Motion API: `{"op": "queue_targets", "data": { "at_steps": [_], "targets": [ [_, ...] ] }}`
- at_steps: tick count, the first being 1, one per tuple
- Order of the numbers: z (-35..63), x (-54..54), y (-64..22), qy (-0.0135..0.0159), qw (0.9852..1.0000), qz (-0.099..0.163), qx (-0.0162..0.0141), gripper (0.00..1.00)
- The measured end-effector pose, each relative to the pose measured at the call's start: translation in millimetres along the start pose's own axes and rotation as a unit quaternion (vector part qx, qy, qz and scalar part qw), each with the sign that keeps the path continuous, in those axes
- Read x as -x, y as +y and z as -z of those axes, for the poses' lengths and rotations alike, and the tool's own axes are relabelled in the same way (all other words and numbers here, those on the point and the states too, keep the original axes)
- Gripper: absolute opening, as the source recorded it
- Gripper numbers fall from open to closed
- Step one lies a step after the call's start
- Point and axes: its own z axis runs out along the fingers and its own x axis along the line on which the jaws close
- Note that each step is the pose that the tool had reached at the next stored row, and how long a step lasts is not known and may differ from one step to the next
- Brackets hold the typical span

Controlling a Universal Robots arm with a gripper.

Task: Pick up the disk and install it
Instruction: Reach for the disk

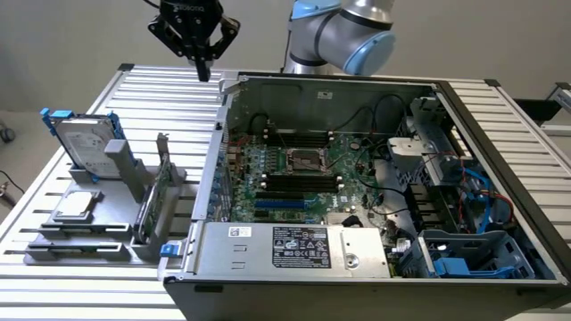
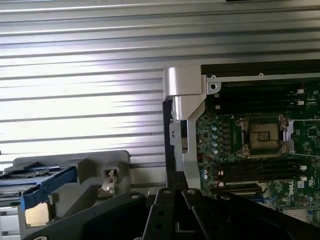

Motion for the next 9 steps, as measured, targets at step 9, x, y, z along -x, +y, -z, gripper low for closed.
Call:
{"op": "queue_targets", "data": {
  "at_steps": [9],
  "targets": [
    [-4.4,-41.2,2.0,0.0027,1.0,0.0,-0.0002,0.11]
  ]
}}
